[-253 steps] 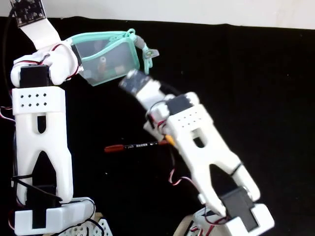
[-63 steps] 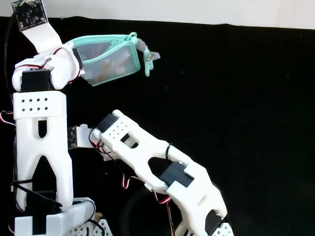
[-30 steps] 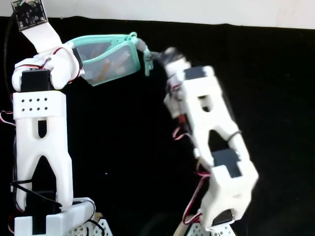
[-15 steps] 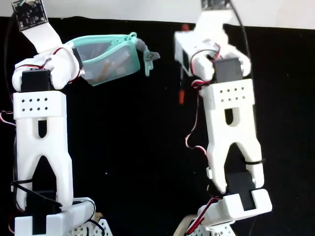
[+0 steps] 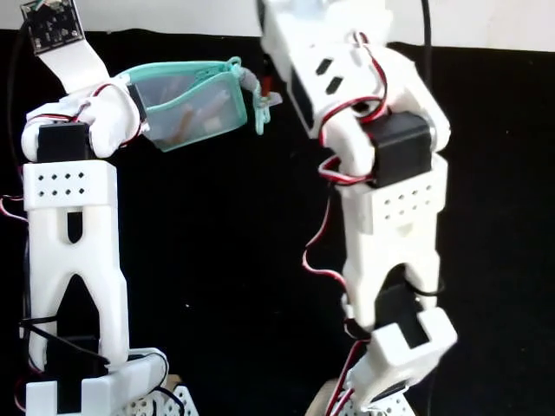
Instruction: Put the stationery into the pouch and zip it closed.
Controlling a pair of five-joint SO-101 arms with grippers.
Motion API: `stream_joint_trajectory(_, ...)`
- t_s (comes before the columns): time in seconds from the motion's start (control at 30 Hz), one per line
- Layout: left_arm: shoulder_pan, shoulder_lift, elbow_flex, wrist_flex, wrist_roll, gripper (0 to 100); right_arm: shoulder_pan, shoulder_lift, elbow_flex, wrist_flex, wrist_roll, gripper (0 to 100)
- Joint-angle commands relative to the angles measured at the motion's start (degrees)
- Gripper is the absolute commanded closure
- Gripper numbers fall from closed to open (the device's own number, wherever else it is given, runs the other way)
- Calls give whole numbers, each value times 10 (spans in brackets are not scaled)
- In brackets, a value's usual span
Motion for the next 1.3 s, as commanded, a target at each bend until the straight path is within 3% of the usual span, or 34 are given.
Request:
stream_joint_trajectory(0.0, 7, 6, 2, -6, 4, 993, -29, 23, -75, -17, -5, 991)
stream_joint_trajectory(0.37, 7, 6, 2, -6, 4, 993, -92, 165, -216, -89, -5, 991)
stream_joint_trajectory(0.63, 7, 6, 1, -6, 4, 993, -124, 281, -342, -85, -9, 991)
stream_joint_trajectory(0.93, 4, 6, 1, -6, 4, 993, -134, 384, -349, -85, -10, 991)
stream_joint_trajectory(1.27, -3, 6, 2, -6, 4, 993, -92, 364, -349, 77, -6, 991)
